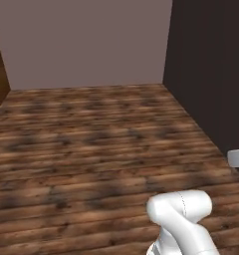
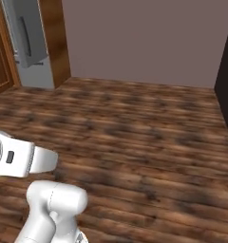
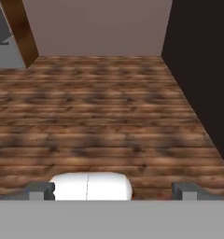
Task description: Take the cupcake and cake from the fridge and place them on the empty tray on the dining counter.
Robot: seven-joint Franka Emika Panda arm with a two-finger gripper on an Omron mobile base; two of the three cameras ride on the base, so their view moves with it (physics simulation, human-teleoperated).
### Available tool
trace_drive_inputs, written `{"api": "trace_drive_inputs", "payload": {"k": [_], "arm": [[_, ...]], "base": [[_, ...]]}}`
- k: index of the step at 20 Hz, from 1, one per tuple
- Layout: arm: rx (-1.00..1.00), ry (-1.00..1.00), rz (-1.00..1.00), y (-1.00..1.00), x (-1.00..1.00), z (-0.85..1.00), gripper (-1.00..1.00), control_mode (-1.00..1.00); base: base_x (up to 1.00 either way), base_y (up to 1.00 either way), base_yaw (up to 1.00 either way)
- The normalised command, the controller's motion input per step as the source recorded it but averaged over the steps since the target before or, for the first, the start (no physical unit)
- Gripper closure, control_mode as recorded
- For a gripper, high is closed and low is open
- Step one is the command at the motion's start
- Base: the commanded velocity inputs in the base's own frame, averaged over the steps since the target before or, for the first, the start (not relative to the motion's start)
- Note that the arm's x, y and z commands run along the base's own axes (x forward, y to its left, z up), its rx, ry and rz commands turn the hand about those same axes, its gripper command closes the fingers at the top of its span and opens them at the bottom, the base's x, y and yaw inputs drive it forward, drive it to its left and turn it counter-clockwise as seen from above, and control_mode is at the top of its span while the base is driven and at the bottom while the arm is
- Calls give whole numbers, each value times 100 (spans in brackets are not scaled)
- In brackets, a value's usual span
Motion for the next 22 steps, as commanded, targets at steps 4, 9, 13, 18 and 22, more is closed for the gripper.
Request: {"api": "trace_drive_inputs", "payload": {"k": [4,9,13,18,22], "arm": [[0,0,0,0,0,0,-100,100],[0,0,0,0,0,0,-100,100],[0,0,0,0,0,0,-100,100],[0,0,0,0,0,0,-100,100],[0,0,0,0,0,0,-100,100]], "base": [[100,100,-3],[94,100,-13],[92,100,-21],[79,100,-12],[41,100,0]]}}
